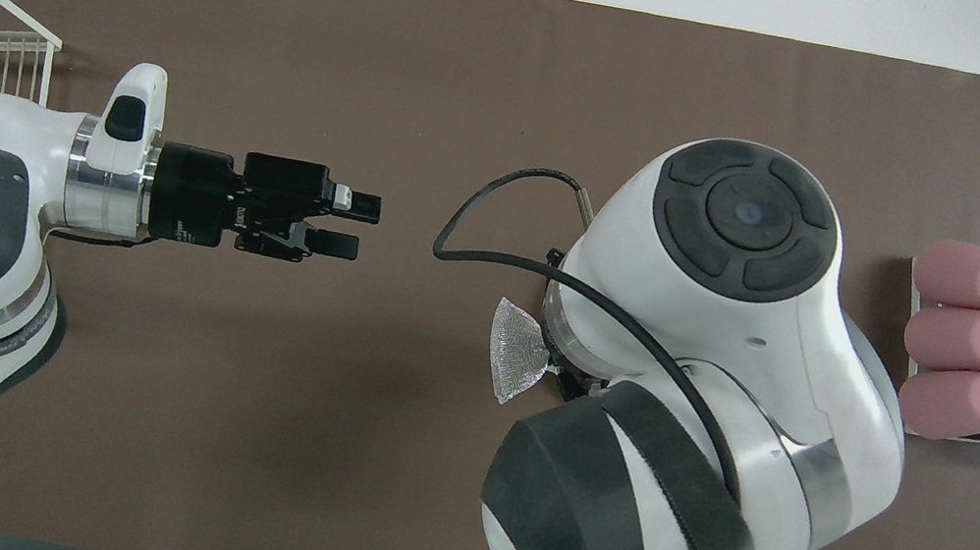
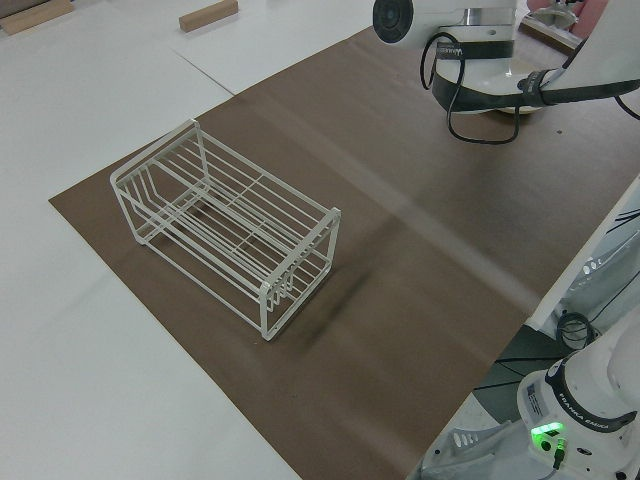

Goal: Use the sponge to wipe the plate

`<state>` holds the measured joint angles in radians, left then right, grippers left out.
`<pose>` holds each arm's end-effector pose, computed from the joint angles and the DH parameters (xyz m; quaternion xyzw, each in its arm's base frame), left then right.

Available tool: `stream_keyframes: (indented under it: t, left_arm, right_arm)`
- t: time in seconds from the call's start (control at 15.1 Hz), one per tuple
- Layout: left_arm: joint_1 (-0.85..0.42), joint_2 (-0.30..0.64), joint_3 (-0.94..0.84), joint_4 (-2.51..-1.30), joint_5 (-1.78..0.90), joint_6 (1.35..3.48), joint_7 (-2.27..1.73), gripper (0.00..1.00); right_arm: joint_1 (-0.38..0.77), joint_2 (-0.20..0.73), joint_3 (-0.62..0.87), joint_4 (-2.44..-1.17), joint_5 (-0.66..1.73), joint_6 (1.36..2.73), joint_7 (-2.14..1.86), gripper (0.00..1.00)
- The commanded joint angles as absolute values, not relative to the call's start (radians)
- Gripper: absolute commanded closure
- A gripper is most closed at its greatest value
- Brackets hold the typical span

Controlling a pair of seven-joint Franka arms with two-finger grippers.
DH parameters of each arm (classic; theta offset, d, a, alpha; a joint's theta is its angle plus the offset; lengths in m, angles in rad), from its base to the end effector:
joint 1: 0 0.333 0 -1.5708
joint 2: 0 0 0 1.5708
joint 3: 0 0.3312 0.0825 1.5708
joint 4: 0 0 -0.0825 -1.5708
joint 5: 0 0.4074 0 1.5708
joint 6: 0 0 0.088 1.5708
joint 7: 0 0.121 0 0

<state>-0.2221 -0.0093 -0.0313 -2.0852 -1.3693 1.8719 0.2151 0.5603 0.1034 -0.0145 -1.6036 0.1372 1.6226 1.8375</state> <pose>0.5319 -0.2283 0.4663 0.8072 0.0624 -0.0900 0.5800 0.5118 0.3299 0.5534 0.7922 -0.6051 -0.0783 0.0141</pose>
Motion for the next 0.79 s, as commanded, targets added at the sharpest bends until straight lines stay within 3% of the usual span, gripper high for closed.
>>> stream_keyframes:
  t: [0.0,0.73]
  left_arm:
    - [-0.302,-0.015,-0.02,-2.123,-1.46,1.927,0.239,0.0]
    - [-0.488,0.002,-0.025,-2.122,-1.557,2.056,0.239,0.03]
  right_arm:
    - [0.555,0.126,-0.012,-1.583,0.112,1.617,1.856,1.0]
    - [0.538,0.123,-0.011,-1.595,0.109,1.631,1.839,1.0]
